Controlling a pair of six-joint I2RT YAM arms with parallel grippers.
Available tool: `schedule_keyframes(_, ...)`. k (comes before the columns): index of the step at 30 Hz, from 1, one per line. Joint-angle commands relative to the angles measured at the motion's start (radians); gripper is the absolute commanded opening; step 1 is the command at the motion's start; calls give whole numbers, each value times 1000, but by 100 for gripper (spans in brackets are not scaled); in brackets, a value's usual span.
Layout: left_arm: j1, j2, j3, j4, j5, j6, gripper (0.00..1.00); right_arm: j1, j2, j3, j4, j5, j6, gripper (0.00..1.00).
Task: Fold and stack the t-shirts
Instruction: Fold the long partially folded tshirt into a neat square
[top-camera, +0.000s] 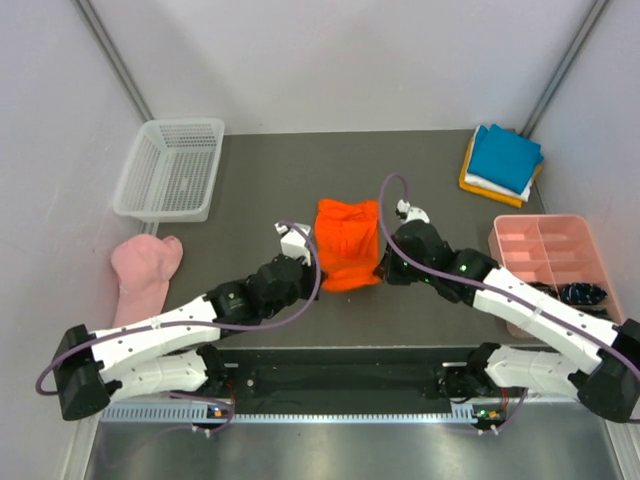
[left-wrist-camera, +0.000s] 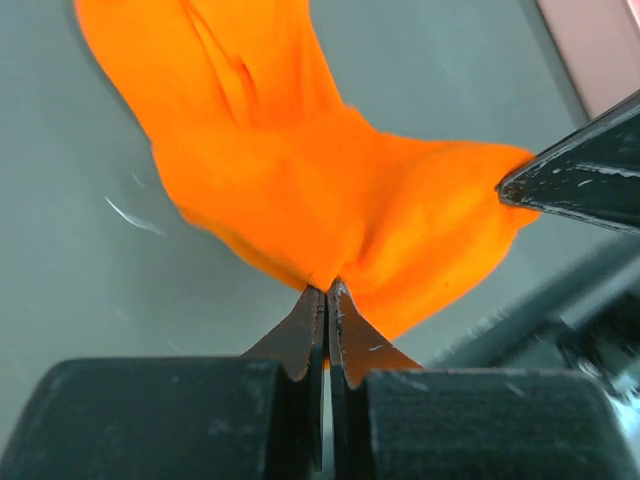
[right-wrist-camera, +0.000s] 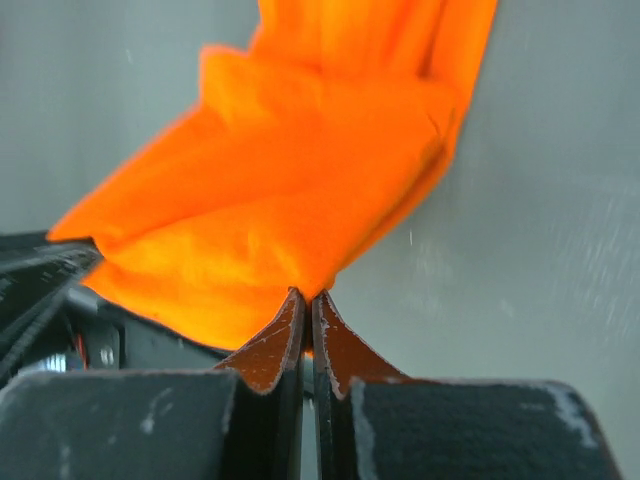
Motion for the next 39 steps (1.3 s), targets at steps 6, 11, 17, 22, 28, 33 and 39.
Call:
schedule_keyframes(6, 204, 215, 163, 237, -10, 239, 0, -152, 190, 197, 135, 38, -115, 0)
schedule_keyframes(11, 351, 342, 236, 326, 84, 286, 0, -256, 296, 296, 177, -24, -164, 0)
schedule_keyframes(17, 442, 494, 334, 366, 170, 311, 0, -337, 416, 378, 221, -82, -189, 0)
schedule_keyframes(22, 468, 611, 380, 411, 225, 309, 0, -379, 529, 425, 251, -111, -198, 0)
schedule_keyframes(28, 497, 695, 414, 432, 259, 308, 0, -410, 614, 458, 277, -154, -199, 0)
schedule_keyframes(33, 531, 753, 437, 443, 280, 305, 0, -437, 684, 502, 292, -176, -201, 0)
schedule_keyframes(39, 569, 801, 469, 454, 309, 306, 3, -459, 772, 562, 297, -197, -201, 0)
